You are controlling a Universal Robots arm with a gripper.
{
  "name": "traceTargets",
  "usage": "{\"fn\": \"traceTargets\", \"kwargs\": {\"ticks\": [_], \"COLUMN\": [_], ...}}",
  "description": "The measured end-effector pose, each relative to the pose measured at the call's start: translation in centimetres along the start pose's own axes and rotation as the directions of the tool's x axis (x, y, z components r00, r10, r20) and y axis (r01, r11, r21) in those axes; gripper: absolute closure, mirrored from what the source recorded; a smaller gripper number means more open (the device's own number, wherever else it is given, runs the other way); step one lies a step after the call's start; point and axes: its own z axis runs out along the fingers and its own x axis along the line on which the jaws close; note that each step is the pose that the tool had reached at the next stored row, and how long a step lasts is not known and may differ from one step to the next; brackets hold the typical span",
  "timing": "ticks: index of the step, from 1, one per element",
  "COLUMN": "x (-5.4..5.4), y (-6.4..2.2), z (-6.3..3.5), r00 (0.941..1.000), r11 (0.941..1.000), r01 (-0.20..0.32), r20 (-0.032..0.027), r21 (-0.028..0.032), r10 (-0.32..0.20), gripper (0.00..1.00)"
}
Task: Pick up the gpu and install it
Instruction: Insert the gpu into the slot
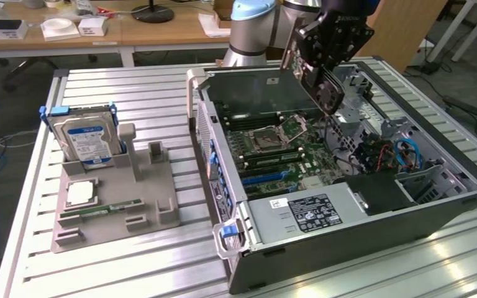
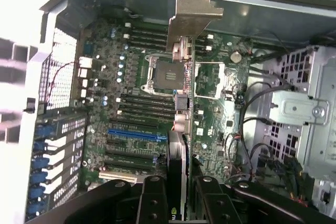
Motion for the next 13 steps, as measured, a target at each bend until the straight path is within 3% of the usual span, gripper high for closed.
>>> {"fn": "traceTargets", "kwargs": {"ticks": [6, 13], "x": [-0.01, 0.1], "y": [-0.01, -0.01], "z": [0.26, 0.39], "r00": [0.9968, 0.9934], "r11": [0.9968, 0.9934], "r01": [0.08, 0.114], "r20": [-0.0011, 0.0068], "r21": [0.0005, 0.0028], "r10": [-0.08, -0.115], "gripper": [0.73, 0.73]}}
